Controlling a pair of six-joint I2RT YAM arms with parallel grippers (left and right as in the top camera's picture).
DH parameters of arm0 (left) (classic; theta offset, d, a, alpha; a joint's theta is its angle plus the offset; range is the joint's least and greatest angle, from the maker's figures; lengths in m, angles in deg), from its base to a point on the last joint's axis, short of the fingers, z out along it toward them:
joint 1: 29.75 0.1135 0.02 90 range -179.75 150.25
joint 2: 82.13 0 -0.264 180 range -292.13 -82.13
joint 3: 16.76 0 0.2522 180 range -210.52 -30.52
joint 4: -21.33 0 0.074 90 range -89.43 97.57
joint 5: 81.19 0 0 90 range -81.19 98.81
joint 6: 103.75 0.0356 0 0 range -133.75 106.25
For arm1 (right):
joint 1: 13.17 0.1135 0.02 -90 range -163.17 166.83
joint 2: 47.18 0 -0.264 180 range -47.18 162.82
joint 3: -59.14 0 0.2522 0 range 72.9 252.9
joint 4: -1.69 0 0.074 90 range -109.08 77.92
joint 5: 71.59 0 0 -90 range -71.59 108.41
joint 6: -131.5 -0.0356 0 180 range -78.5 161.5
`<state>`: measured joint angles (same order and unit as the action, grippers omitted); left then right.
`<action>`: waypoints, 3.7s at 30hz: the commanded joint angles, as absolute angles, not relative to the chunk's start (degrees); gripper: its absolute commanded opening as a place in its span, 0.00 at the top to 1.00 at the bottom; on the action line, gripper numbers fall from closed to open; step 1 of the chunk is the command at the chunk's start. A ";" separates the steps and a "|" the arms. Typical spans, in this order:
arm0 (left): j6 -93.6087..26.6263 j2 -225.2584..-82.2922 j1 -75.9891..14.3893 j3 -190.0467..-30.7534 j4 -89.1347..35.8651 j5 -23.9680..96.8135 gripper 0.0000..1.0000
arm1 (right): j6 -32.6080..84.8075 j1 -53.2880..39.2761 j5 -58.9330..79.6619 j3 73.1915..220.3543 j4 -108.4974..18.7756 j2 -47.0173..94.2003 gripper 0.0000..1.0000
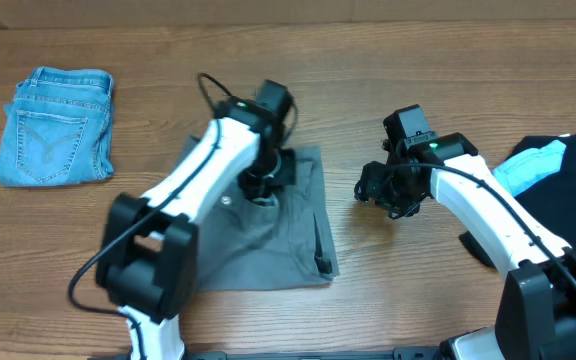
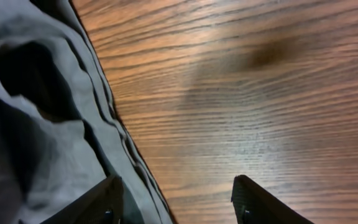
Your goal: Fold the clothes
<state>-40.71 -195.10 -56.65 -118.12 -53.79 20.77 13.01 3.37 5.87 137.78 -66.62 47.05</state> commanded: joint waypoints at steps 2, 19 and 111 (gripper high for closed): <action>-46.03 -196.89 -60.51 -117.61 -51.06 25.82 0.95 | 11.65 3.15 7.47 134.89 -64.37 46.53 0.39; -43.29 -195.90 -60.51 -118.27 -53.22 29.95 0.94 | 15.67 3.21 -7.00 126.52 -55.45 48.43 0.89; -30.44 -194.72 -53.35 -158.62 -87.15 11.35 0.11 | 26.80 11.43 -5.32 130.37 -69.18 43.34 0.72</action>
<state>-31.67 -195.82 -53.70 -157.46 -87.17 12.53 20.64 12.33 -6.19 128.18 -71.28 46.95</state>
